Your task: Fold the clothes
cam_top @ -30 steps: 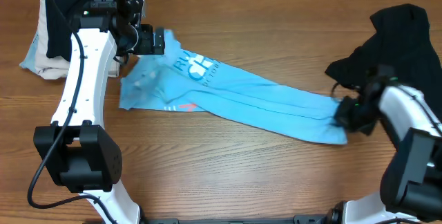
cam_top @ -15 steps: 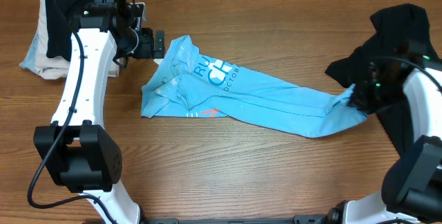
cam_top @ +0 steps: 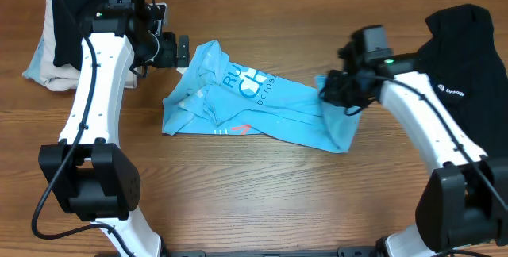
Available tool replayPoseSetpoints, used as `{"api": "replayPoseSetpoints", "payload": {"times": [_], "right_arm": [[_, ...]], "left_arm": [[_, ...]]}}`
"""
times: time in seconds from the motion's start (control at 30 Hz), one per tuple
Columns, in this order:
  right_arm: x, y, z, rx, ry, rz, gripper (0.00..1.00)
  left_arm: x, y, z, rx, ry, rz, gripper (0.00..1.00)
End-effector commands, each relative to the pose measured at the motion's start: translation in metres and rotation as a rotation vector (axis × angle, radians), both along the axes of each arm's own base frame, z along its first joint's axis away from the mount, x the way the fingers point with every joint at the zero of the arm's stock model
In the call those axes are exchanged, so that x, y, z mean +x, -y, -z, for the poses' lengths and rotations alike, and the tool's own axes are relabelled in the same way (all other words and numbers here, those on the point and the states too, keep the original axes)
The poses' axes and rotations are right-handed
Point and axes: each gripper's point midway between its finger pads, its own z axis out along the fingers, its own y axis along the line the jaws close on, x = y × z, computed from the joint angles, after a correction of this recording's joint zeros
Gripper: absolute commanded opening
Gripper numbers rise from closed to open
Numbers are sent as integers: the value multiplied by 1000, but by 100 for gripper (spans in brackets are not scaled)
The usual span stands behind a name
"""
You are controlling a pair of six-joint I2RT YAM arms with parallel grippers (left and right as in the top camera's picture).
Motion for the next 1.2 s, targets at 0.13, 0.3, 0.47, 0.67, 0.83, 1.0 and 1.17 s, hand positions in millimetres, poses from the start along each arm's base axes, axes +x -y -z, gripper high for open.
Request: {"api": "replayPoseSetpoints", "payload": {"times": [0.13, 0.3, 0.47, 0.67, 0.83, 1.0, 1.17], "right_arm": [[10, -54, 15, 16, 14, 14, 47], [15, -64, 9, 41, 33, -1, 100], [19, -48, -15, 38, 29, 24, 100], [23, -36, -17, 7, 55, -38, 93], [24, -36, 7, -42, 94, -136, 73], [18, -33, 35, -71, 74, -202, 61], [18, -35, 49, -81, 66, -256, 61]], "left_arm": [[3, 0, -9, 10, 27, 22, 100], [2, 0, -9, 10, 24, 22, 100], [-2, 6, -5, -3, 15, 85, 100], [-8, 9, 12, -12, -31, 112, 100], [-6, 9, 21, -17, -48, 112, 100], [-4, 9, 21, -15, -40, 114, 100], [-2, 10, 20, -9, -26, 134, 100]]}}
